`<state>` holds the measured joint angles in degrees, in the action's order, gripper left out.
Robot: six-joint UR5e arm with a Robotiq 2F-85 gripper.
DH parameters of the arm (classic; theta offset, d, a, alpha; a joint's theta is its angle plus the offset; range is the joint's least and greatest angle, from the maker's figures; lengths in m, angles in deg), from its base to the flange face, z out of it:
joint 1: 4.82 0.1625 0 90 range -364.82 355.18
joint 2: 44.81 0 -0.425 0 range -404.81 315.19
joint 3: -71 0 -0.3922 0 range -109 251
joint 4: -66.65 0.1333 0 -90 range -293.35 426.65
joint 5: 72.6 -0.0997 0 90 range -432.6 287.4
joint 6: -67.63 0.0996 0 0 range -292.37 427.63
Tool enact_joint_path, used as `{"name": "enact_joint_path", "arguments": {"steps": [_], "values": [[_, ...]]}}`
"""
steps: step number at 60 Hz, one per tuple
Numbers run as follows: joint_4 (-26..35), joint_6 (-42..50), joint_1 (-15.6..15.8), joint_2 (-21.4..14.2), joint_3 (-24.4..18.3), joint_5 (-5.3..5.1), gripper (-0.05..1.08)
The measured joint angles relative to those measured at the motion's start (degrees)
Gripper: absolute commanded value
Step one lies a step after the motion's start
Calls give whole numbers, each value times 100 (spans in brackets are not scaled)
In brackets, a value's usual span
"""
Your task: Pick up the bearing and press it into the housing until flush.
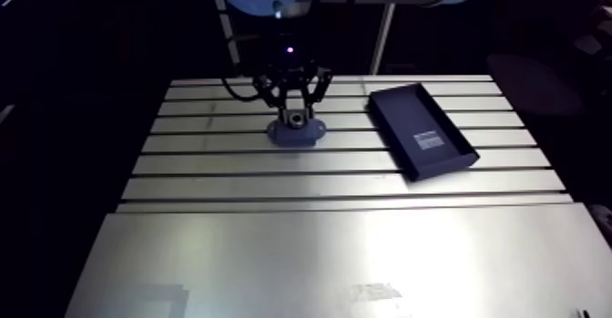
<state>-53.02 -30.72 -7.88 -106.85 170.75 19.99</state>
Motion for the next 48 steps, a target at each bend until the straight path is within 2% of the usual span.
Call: {"name": "enact_joint_path", "arguments": {"steps": [48], "values": [[0,-39,9,3,-1,9,68]]}}
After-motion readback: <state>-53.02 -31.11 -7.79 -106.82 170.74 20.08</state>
